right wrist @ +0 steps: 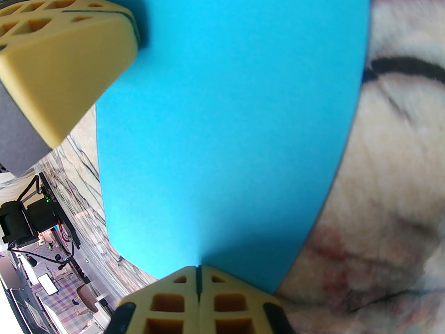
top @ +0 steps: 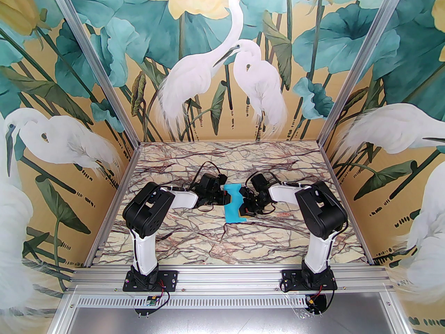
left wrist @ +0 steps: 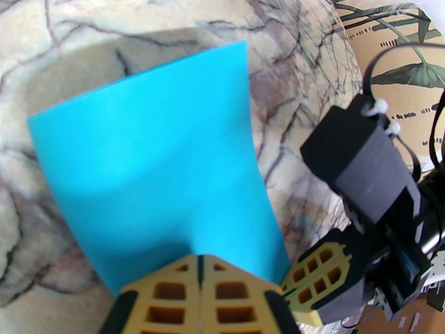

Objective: Fold a paper plane with a square sheet of paper (fold left side to right side)
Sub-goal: First fold the square sheet of paper in half at the center of the table.

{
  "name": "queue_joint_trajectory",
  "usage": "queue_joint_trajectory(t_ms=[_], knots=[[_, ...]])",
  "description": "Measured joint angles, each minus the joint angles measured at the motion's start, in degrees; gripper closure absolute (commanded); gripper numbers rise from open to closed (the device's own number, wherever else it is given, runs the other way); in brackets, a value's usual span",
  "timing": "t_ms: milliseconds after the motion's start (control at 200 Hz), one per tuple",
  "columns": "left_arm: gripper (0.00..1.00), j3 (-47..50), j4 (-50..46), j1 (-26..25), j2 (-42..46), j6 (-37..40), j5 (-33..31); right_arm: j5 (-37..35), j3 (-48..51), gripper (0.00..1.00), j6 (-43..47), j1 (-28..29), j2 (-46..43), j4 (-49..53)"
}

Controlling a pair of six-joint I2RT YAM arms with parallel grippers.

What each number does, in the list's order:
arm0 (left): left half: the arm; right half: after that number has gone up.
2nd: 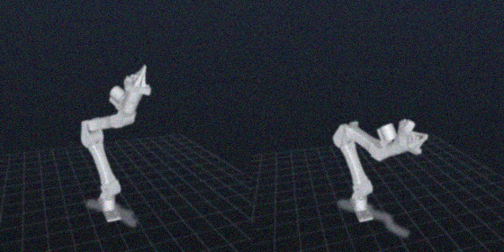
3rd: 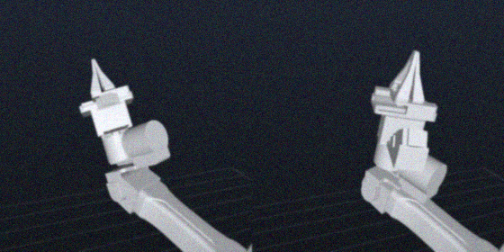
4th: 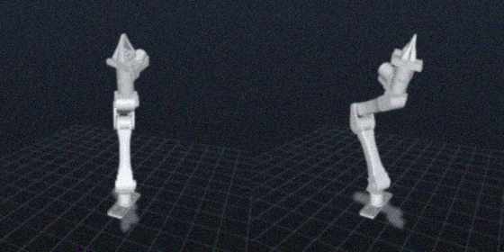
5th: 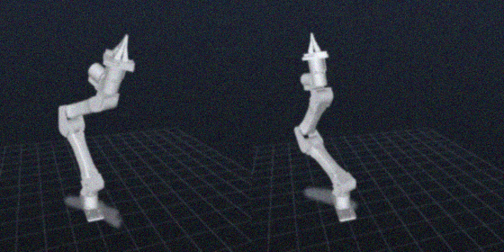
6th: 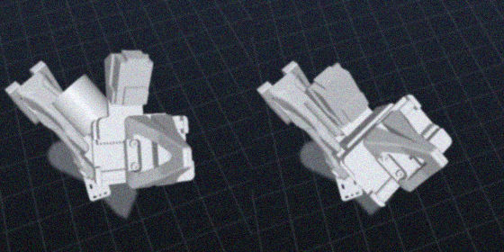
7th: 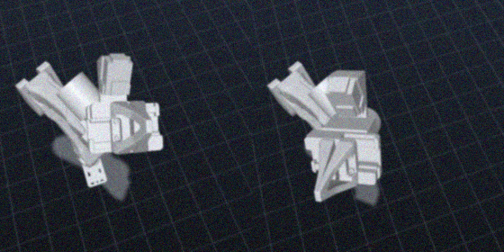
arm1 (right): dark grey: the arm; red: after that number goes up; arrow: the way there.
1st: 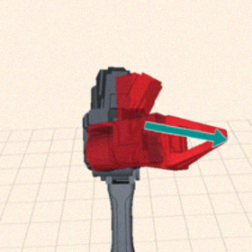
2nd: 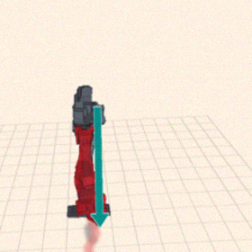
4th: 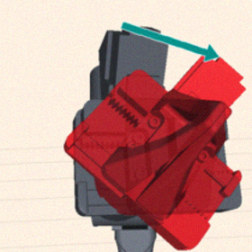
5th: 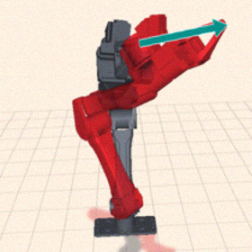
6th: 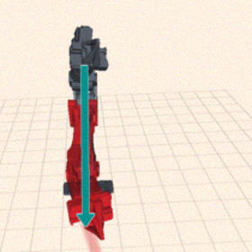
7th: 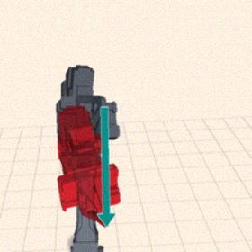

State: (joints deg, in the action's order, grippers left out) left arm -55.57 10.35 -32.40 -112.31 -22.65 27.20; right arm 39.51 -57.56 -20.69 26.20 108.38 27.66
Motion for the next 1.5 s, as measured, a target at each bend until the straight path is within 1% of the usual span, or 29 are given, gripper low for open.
queue_joint_trajectory(t_ms=[445, 830, 1085, 1450, 1500], knots=[[1.00, -0.3, 0.2, 1.2, -0.4, 1.3, 0.2, 0.0, -0.3, 1.00, 0.9, 0.0, 0.3, 0.4], [1.00, -6.7, -0.3, 4.6, -4.6, 1.8, -1.6, 0.0, -0.3, 1.00, 1.1, 0.0, 0.3, 0.4], [1.00, -10.4, -1.7, 5.8, -6.7, 2.6, -2.7, 0.0, -0.3, 1.00, 1.0, 0.0, 0.3, 0.4], [1.00, -11.7, -2.3, 8.3, -7.3, 2.8, -3.8, 0.5, 0.1, 1.00, 1.0, -0.1, 0.3, -0.2], [0.97, -11.8, -2.5, 8.8, -7.3, 2.8, -3.8, 0.6, 0.1, 0.99, 0.9, -0.1, 0.3, -0.3]])
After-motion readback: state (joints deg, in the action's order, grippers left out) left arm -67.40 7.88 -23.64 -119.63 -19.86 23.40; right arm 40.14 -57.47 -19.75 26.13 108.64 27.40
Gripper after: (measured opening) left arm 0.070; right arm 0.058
